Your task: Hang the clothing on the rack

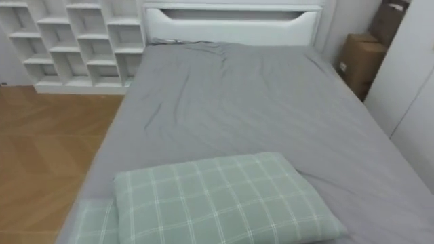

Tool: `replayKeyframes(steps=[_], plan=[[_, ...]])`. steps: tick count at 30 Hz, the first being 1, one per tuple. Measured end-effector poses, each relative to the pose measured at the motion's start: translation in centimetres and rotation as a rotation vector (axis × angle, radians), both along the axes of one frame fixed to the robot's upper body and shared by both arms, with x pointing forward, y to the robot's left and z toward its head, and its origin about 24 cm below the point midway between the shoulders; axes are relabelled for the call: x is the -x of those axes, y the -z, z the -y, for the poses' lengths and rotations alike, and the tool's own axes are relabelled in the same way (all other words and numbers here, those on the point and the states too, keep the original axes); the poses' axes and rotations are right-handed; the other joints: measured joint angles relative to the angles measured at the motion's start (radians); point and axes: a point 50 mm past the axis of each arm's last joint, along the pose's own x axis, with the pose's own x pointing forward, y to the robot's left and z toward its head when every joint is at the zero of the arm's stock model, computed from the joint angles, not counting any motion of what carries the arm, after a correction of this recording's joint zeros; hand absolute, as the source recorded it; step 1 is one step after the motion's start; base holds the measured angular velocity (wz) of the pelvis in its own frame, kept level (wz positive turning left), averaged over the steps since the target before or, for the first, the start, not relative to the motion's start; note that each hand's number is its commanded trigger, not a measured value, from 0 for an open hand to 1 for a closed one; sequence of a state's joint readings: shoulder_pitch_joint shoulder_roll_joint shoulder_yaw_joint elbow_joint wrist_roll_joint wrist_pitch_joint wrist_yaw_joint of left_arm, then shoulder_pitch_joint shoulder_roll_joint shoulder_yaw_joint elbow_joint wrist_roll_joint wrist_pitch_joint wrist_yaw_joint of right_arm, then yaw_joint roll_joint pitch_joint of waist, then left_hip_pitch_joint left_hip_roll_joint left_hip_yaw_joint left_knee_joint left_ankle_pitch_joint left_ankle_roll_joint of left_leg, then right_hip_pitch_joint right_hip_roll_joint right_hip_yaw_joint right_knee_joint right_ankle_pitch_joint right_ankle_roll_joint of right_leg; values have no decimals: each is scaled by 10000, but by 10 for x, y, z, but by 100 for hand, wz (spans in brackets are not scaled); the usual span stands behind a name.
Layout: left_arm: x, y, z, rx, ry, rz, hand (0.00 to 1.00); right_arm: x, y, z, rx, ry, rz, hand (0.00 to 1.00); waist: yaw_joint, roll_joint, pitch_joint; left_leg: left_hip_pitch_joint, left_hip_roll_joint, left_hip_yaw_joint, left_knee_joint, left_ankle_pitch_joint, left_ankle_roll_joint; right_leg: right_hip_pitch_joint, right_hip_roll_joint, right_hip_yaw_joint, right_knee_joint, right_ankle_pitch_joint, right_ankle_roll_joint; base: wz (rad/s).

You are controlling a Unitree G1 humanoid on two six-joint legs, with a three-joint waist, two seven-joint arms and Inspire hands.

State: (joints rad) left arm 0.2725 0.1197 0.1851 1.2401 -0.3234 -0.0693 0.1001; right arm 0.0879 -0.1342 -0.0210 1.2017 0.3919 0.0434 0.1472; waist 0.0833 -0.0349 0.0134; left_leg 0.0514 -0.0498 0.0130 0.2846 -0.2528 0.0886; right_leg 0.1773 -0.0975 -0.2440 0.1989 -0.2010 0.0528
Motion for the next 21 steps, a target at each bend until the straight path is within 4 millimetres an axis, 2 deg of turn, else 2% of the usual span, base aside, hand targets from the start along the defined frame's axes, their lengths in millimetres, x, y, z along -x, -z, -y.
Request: replayKeyframes(steps=[3, 7, 9, 13, 15, 21], plan=[[7, -1, -1, -88, -63, -454, 0, -8, 0, -7, -35, -669, 70, 0, 63, -52, 83, -238, -28, -12, 204, -11, -18, 145, 13, -41, -190, 60, 64, 17], [0, 0, -1, -158, 9, -671, 0, -7, 2, -14, -202, -1253, -50, 0, 6, -10, 80, -398, -100, -281, 208, -18, -25, 216, 31, 94, -341, 41, 95, 21], [-10, 0, -2, -230, 27, -420, 0, -2, 3, -13, -166, -1271, -202, 0, -47, 4, 78, -415, -136, -379, 204, -18, -24, 245, 33, 180, -345, 33, 109, 16], [-27, 1, -3, -328, 177, -16, 0, 15, 6, -11, -158, -1112, -929, 0, -58, 1, 77, -422, -167, -464, 197, -19, -26, 263, 57, -10, -331, 33, 108, 5], [-33, 1, -2, -299, 310, 127, 0, 17, 6, -11, -157, -1128, -983, 0, -224, 4, 71, -431, -161, -488, 207, -23, -33, 257, 71, -28, -328, 33, 108, 0], [-38, 1, 1, -74, 630, 277, 0, 17, 6, -10, -232, -1057, -935, 0, -473, 68, 0, -421, -138, -464, 209, 25, -104, 221, 107, -30, -325, 33, 109, -5]])
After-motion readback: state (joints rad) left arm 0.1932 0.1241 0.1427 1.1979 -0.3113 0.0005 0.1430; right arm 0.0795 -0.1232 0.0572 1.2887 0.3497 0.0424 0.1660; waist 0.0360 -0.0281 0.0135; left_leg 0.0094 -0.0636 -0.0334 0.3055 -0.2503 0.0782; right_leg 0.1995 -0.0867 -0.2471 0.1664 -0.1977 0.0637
